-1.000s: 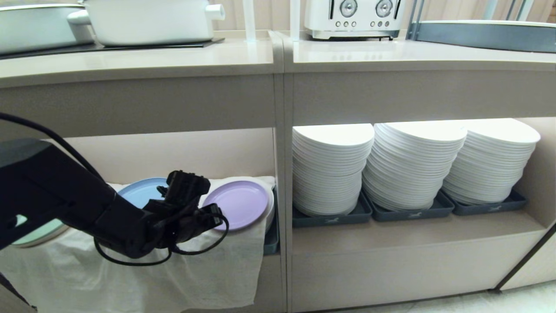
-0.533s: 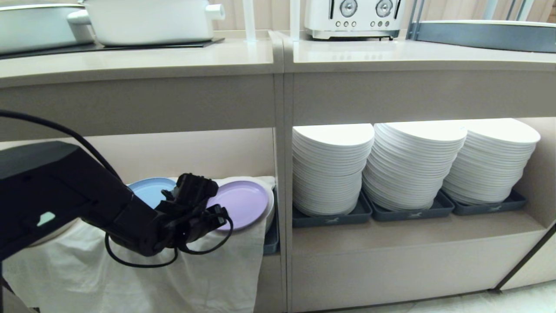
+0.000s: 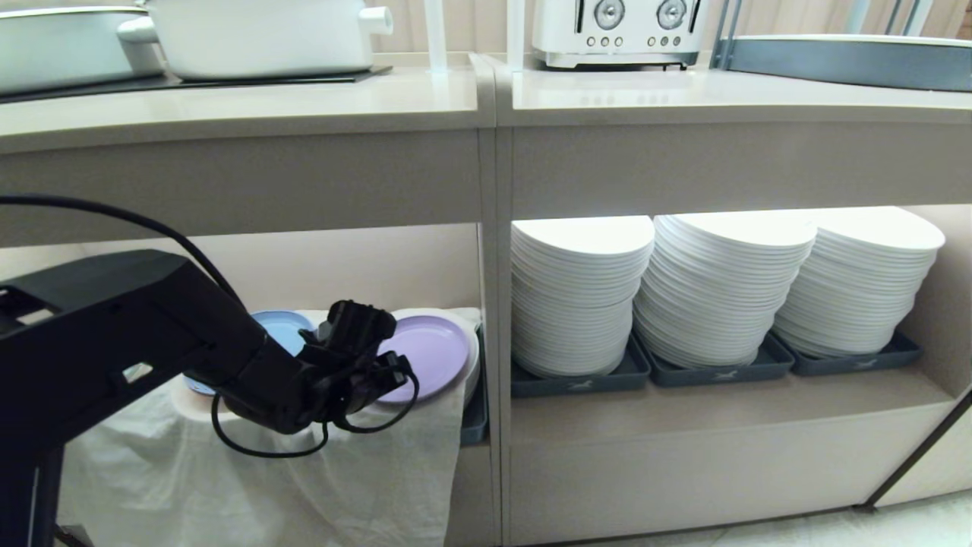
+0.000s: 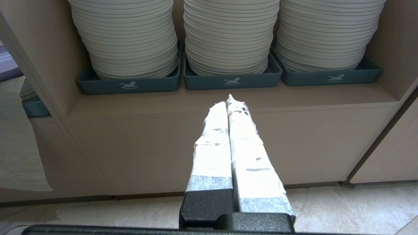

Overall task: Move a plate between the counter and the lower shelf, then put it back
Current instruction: Pick up the plate in the cupboard

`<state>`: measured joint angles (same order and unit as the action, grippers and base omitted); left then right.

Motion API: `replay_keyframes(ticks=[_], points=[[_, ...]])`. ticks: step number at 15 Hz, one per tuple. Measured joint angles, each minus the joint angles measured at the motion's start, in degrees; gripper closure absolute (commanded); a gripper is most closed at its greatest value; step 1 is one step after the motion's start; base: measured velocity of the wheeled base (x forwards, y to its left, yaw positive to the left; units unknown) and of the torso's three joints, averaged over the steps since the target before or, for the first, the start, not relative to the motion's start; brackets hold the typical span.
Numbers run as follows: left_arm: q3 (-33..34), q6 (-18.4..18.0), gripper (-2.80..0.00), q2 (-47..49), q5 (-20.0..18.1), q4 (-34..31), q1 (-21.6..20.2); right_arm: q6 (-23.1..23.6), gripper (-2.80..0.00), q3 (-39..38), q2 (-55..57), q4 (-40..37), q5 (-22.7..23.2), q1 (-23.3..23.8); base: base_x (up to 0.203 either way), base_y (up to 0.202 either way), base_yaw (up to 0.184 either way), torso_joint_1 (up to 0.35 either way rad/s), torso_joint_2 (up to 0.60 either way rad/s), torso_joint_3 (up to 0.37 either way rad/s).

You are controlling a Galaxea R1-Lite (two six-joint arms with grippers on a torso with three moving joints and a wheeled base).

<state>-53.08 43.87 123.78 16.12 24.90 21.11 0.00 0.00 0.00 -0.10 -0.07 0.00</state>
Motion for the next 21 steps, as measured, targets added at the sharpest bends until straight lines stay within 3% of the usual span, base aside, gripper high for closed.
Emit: replay_keyframes(ticks=[4,21], points=[[-2.54,1.93,-2.80,2.09,0.02,0.00,0.07,0.00,0.00,0.00,0.00,0.00,0.01,0.00,0.000,0.000,0.000,0.000,0.00,0.000],[-4.01,2.35,-2.80,3.69,1.29,0.04,0.10,-0.02,0.00,0.00,0.00,0.00,0.02,0.00,0.000,0.000,0.000,0.000,0.00,0.000]])
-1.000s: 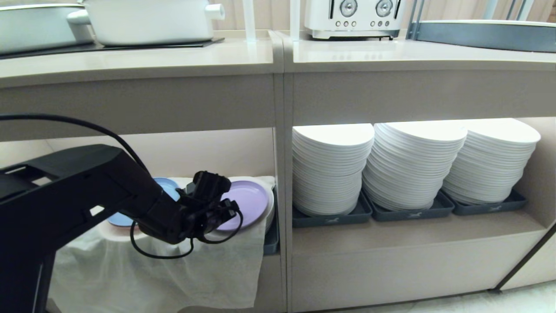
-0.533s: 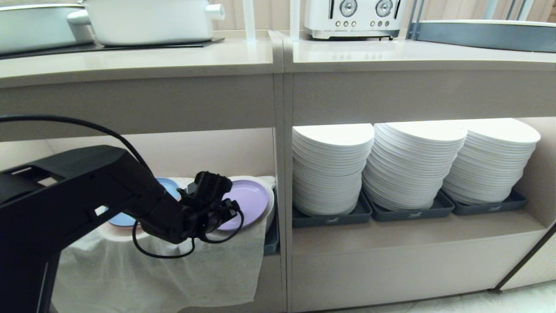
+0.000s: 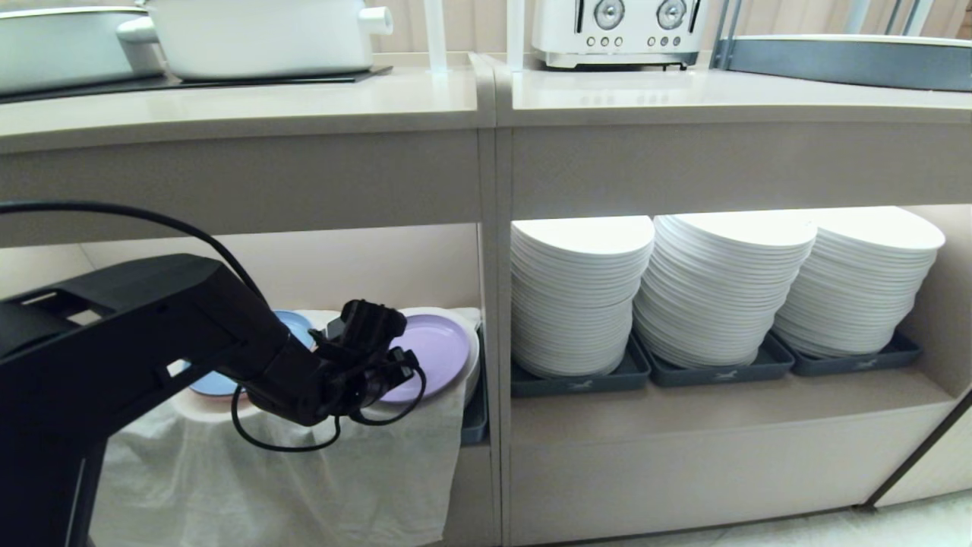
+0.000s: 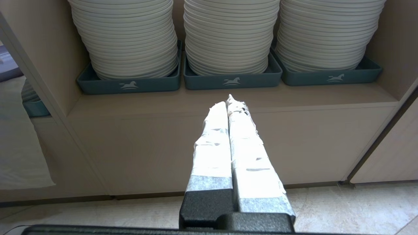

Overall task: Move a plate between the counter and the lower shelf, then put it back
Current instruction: Pick up the plate in the cupboard

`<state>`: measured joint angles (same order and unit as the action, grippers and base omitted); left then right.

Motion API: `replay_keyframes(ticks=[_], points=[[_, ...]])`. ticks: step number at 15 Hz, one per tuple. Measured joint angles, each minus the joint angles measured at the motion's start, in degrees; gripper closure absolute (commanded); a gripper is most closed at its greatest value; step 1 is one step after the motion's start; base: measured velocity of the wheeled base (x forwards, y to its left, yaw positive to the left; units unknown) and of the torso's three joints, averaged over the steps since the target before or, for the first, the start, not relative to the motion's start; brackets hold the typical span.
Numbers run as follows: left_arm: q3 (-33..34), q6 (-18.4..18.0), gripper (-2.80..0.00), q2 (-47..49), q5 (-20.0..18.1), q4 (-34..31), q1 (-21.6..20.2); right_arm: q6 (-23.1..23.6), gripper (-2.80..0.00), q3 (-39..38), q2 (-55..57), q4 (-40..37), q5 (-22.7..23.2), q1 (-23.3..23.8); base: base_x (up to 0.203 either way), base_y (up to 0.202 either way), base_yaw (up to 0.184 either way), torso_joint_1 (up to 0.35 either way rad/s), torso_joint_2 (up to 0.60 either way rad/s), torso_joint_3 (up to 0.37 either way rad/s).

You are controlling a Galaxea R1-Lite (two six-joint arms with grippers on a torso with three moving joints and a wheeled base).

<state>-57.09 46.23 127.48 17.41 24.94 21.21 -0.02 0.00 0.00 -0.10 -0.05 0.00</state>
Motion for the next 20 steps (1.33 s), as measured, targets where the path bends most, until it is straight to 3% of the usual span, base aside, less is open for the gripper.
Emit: replay_keyframes(ticks=[1,17,20], points=[[0.02,0.02,0.00,0.00,0.04,0.02,0.01,0.02,0.00,0.00,0.00,0.00,-0.01,0.00,0.000,0.000,0.000,0.000,0.00,0.000],[0.38,0.21,0.00,-1.02,1.28,0.00,0.69,0.02,0.00,0.00,0.00,0.00,0.00,0.00,0.000,0.000,0.000,0.000,0.00,0.000],[0.90,1.91,0.00,-1.54,1.27,-0.15,0.83,0.02,0.00,0.00,0.00,0.00,0.00,0.00,0.000,0.000,0.000,0.000,0.00,0.000]])
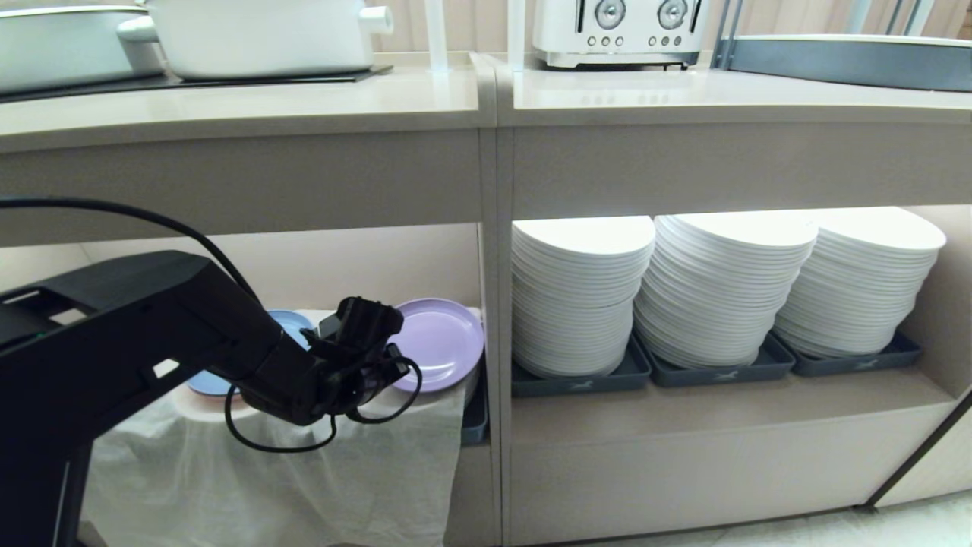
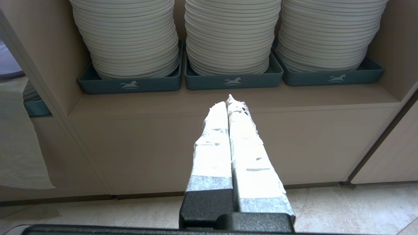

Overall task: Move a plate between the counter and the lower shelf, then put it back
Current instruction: Pick up the plate in the cupboard

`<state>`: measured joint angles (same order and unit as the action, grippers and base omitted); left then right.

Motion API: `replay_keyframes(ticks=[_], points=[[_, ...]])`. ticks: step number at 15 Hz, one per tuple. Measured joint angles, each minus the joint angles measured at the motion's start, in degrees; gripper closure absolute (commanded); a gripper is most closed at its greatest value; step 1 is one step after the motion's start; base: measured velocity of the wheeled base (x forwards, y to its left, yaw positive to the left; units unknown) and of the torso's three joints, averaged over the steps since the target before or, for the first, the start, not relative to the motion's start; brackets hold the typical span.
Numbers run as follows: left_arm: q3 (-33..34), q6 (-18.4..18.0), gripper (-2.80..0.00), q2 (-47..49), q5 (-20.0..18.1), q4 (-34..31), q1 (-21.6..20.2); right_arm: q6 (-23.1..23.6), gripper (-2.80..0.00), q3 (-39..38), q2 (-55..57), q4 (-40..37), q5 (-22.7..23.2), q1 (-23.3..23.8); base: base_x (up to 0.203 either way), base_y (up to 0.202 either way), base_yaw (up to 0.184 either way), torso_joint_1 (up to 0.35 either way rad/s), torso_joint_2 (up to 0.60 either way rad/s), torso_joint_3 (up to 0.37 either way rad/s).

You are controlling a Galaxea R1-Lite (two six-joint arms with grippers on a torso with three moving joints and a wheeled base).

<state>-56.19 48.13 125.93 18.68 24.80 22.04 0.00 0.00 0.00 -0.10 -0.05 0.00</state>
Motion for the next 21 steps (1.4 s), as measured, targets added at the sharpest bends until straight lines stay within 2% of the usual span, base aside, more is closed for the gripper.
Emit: replay_keyframes(ticks=[8,12,21], points=[[7.49,0.61,0.00,-3.87,-0.21,0.20,1.24,0.00,0.00,0.00,0.00,0.00,0.03,0.00,0.000,0.000,0.000,0.000,0.00,0.000],[11.06,4.06,0.00,-7.06,-0.10,-0.15,1.17,0.00,0.00,0.00,0.00,0.00,0.00,0.00,0.000,0.000,0.000,0.000,0.00,0.000],[17.53,8.94,0.00,-14.08,0.00,-0.10,0.86,-0.01,0.00,0.00,0.00,0.00,0.00,0.02,0.000,0.000,0.000,0.000,0.00,0.000]])
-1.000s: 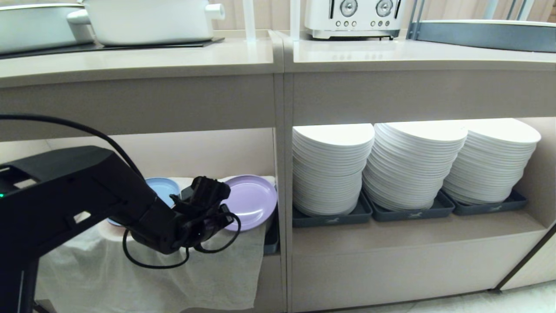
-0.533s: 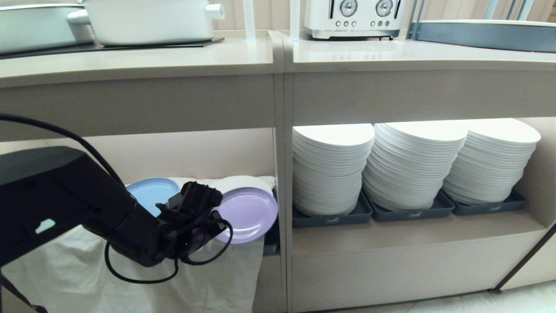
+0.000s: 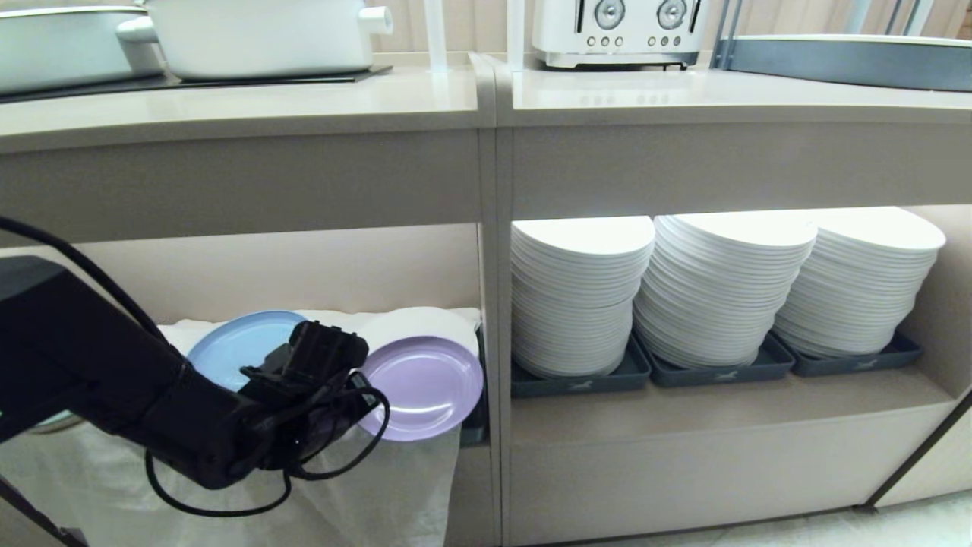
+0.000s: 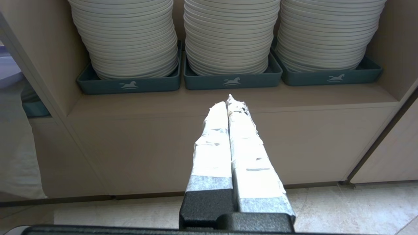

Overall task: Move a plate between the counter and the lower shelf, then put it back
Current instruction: Pick up the plate in the cupboard, then put the plate

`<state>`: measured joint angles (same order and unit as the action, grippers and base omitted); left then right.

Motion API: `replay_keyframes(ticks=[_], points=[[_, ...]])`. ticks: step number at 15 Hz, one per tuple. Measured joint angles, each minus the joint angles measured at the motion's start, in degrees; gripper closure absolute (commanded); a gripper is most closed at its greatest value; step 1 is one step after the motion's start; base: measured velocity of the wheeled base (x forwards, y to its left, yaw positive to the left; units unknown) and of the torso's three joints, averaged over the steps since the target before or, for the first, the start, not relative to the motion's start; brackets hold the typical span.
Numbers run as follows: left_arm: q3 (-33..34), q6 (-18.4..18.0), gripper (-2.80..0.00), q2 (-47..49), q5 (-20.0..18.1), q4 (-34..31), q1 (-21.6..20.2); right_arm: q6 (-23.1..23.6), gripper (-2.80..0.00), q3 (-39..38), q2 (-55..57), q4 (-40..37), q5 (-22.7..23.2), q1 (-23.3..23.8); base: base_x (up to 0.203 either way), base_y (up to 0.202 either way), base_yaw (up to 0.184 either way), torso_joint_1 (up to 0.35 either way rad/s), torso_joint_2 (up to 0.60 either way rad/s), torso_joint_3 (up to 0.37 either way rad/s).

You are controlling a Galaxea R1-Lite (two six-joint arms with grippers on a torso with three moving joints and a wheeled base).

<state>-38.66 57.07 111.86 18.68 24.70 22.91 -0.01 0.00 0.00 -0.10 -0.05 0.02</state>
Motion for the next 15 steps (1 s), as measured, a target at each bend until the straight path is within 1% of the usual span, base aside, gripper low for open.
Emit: replay_keyframes(ticks=[4,15], points=[[1.92,2.43,0.00,-3.52,0.00,-0.20,-0.59,0.01,0.00,0.00,0.00,0.00,-0.02,0.00,0.000,0.000,0.000,0.000,0.00,0.000],[16.34,2.40,0.00,-17.09,-0.08,-0.34,-0.54,0.01,0.00,0.00,0.00,0.00,0.02,0.00,0.000,0.000,0.000,0.000,0.00,0.000]])
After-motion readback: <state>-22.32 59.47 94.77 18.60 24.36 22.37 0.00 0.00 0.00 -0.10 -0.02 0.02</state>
